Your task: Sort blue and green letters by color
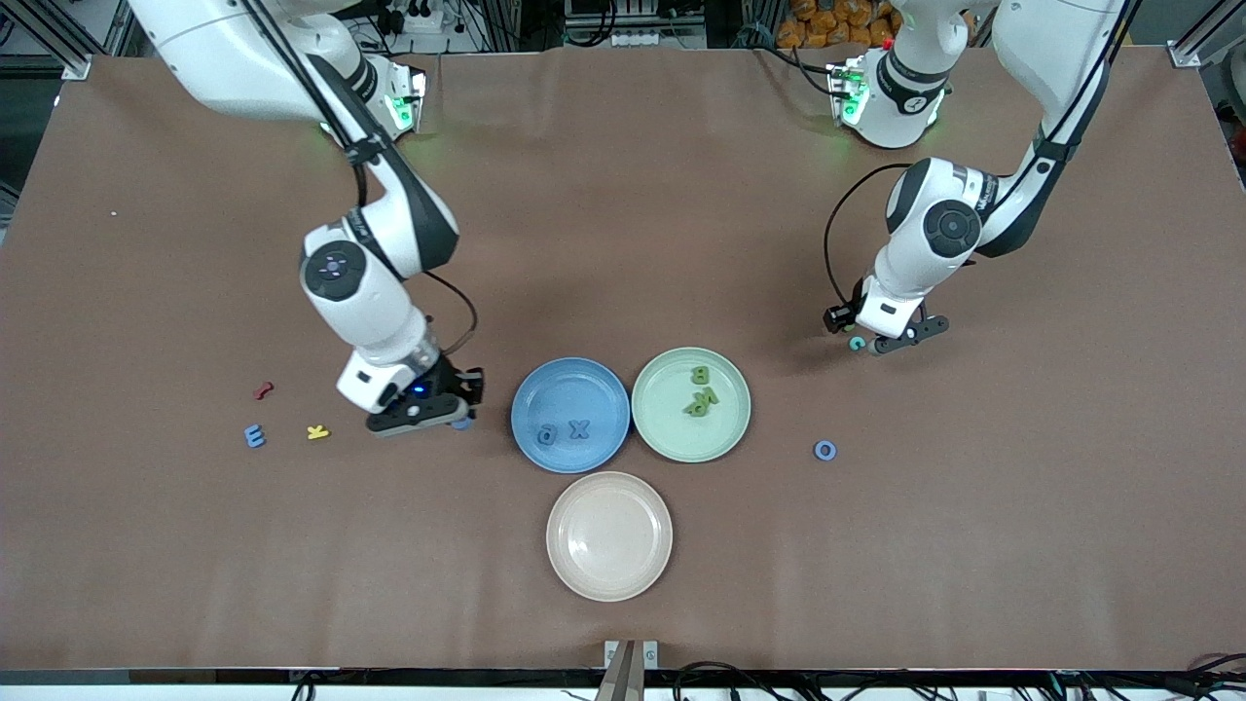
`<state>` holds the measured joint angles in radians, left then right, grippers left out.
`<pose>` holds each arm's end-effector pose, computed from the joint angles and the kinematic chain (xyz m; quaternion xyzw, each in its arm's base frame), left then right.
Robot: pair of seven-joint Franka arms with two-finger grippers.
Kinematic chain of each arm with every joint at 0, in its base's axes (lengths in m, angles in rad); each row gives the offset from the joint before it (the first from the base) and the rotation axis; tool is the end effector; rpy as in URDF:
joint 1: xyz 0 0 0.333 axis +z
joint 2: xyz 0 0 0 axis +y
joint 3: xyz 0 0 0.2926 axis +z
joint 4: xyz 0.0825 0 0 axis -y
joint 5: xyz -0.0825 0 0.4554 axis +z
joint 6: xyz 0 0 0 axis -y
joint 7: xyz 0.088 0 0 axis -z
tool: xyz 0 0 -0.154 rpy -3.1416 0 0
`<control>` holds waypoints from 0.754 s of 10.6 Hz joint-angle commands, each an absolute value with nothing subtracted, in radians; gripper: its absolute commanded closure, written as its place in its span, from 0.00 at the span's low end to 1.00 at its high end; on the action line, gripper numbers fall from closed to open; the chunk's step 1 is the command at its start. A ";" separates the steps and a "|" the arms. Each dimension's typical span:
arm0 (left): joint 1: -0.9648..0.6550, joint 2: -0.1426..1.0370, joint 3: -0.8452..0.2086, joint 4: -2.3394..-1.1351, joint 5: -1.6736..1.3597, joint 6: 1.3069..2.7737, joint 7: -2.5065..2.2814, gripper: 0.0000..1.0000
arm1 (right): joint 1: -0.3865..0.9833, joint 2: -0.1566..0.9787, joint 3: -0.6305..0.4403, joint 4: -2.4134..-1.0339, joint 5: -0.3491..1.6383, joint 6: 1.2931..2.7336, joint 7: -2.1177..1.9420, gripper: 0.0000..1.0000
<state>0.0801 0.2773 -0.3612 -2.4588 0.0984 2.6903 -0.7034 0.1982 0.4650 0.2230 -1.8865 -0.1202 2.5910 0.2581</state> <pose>0.4752 -0.1597 0.0579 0.9848 0.1713 -0.0236 0.0187 0.6488 0.2893 0.1747 -0.9858 -0.1099 -0.1159 0.0518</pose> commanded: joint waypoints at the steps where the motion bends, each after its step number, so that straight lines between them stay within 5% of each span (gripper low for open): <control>1: 0.084 0.294 -0.367 -2.480 0.080 2.738 -0.715 0.41 | 0.299 0.589 0.238 -1.734 -0.129 2.579 0.212 0.86; 4: 0.084 0.305 -0.365 -2.480 0.086 2.740 -0.715 0.52 | 0.363 0.626 0.245 -1.727 -0.199 2.588 0.224 0.76; 6: 0.084 0.311 -0.364 -2.480 0.089 2.740 -0.715 0.62 | 0.370 0.626 0.248 -1.727 -0.198 2.585 0.227 0.00; 7: 0.086 0.313 -0.362 -2.480 0.090 2.740 -0.715 0.74 | 0.368 0.626 0.249 -1.721 -0.196 2.585 0.226 0.00; 8: 0.084 0.313 -0.364 -2.477 0.091 2.740 -0.715 1.00 | 0.359 0.621 0.249 -1.718 -0.196 2.577 0.222 0.00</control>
